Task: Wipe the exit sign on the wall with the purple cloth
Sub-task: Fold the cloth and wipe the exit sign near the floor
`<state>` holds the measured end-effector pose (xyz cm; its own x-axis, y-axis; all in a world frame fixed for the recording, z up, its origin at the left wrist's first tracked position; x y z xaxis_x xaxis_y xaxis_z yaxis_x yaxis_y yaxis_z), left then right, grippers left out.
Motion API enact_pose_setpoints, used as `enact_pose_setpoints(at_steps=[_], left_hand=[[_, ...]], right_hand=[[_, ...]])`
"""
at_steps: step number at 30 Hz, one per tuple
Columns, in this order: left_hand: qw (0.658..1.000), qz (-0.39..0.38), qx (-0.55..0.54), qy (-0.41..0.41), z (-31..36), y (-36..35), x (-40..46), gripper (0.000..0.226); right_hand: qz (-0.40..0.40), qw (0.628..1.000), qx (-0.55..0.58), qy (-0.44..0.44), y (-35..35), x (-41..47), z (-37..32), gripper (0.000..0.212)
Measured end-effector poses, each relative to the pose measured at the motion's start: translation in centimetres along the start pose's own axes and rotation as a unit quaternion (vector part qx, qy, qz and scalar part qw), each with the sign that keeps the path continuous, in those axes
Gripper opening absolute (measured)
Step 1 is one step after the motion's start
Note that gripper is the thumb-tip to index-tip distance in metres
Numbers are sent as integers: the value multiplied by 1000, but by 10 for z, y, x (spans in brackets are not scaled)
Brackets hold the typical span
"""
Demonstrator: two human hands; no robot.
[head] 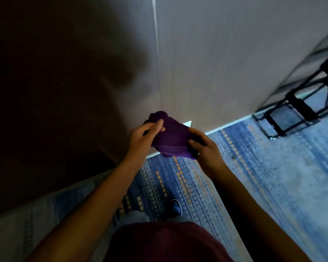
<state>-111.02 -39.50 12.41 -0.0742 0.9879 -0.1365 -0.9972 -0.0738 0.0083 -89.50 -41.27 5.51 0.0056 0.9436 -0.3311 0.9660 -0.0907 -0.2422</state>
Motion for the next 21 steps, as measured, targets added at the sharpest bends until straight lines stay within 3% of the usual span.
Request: enact_pose_setpoints(at_steps=[4, 12, 18, 21], left_hand=[[1000, -5, -2, 23, -8, -8, 36, 49], [979, -181, 90, 12, -12, -32, 82, 48], [949, -291, 121, 24, -25, -30, 78, 53], [934, -330, 125, 48, -29, -26, 65, 58]], right_hand=[[68, 997, 20, -20, 8, -3, 10, 38], [288, 947, -136, 30, 8, -24, 8, 51], [329, 943, -21, 37, -48, -37, 29, 48], [298, 954, 9, 42, -75, -40, 40, 61]])
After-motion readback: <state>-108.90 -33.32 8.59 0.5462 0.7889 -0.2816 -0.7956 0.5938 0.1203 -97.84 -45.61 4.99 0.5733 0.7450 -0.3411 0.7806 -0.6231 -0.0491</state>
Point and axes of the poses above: each hand's wrist, its own x-axis towards the middle knuckle, its own y-axis out of the back of the hand, z = x × y, the point moved 9 cm from there along x, towards the middle knuckle, and after that the axes turned 2 degrees about -x, right-handed, at the moved point
